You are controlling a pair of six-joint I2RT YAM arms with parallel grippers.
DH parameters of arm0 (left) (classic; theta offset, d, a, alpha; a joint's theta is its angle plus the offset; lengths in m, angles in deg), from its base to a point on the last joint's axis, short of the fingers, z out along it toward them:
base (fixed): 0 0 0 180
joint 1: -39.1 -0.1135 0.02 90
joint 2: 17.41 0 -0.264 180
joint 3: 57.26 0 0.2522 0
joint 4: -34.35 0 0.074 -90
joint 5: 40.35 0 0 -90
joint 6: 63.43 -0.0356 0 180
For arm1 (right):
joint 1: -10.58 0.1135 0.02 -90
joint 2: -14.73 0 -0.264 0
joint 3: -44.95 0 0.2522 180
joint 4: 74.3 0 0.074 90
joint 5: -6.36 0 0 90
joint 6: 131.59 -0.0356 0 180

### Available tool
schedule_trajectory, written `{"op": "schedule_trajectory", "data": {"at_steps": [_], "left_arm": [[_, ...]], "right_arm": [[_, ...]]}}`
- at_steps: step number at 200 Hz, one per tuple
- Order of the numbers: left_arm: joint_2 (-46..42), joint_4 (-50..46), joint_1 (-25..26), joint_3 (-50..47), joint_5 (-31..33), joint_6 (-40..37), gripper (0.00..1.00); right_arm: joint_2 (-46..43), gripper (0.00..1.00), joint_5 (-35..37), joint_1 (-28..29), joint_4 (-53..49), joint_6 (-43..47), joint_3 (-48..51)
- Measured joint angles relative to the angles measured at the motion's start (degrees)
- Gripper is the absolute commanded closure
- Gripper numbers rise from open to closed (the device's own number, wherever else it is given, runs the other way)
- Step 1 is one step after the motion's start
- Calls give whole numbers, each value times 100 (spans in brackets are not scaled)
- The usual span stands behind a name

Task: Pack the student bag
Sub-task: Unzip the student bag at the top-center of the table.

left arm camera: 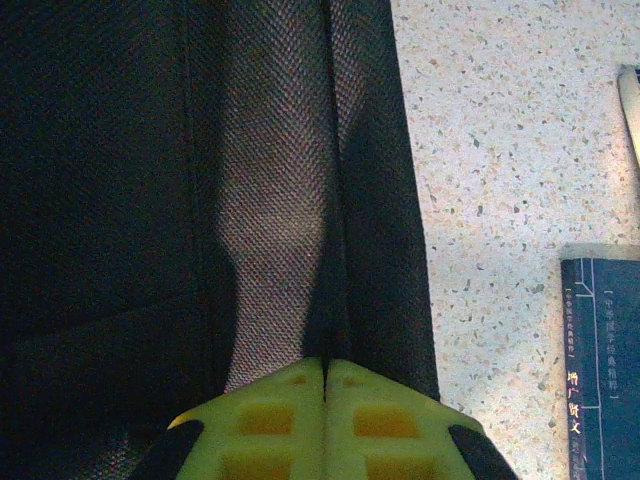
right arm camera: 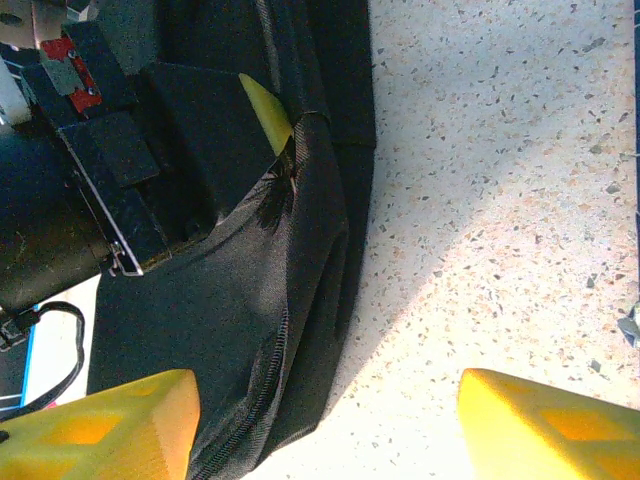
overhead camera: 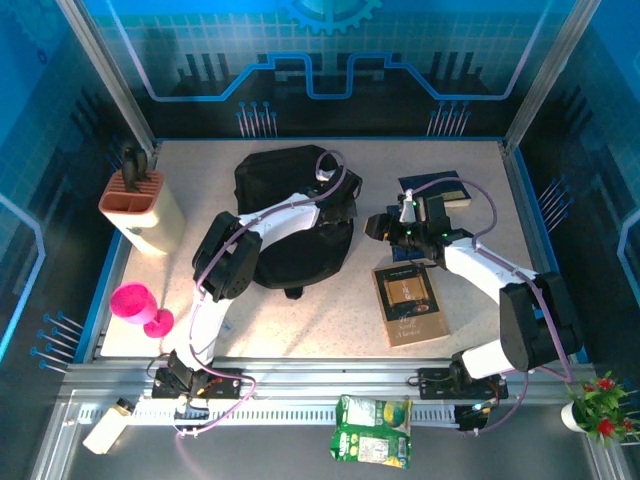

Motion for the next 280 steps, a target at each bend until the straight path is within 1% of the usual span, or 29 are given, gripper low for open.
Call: {"op": "schedule_trajectory", "data": {"at_steps": [29,63,96,121,145,164,180,202,216,232,259,280], "left_arm": [[-205,28,-2,-195,-26,-101,100],[-723,116,-9,-496,-315,-262,100],[-1084,162,-9,-743,-693,-413,100],[-1104,129,-9,-778,-929,-586,100],[-1104,98,-9,-780,-1021,-785,100],[-1104,83,-17,-789,-1086,-896,100],[-1132,101,-46,-885,-1189,-898,100],[-1204,142,-46,-1108,-1338,-890,100],[-1224,175,-46,-1217,-1423,-857,100],[-1283,203,-46,-1362,-1497,-846,100],[-1484,210,-46,-1613,-1613,-802,100],[-1779,155,-46,-1912,-1674,-745,100]], "right_arm": [[50,34,-2,-39,57,-105,-7],[413,37,-42,-101,61,-247,-227],[1016,39,-199,-103,66,-369,-859],[1550,40,-396,-103,109,-505,-1360],[2074,40,-555,-101,92,-603,-1797],[2455,42,-715,-96,57,-614,-2149],[2771,48,-833,-79,-55,-579,-2500],[3169,59,-909,0,-232,-514,-3008],[3370,70,-942,59,-348,-457,-3252],[3558,78,-966,101,-437,-367,-3421],[3698,86,-922,107,-533,-326,-3477],[3746,87,-807,122,-575,-334,-3585]]}}
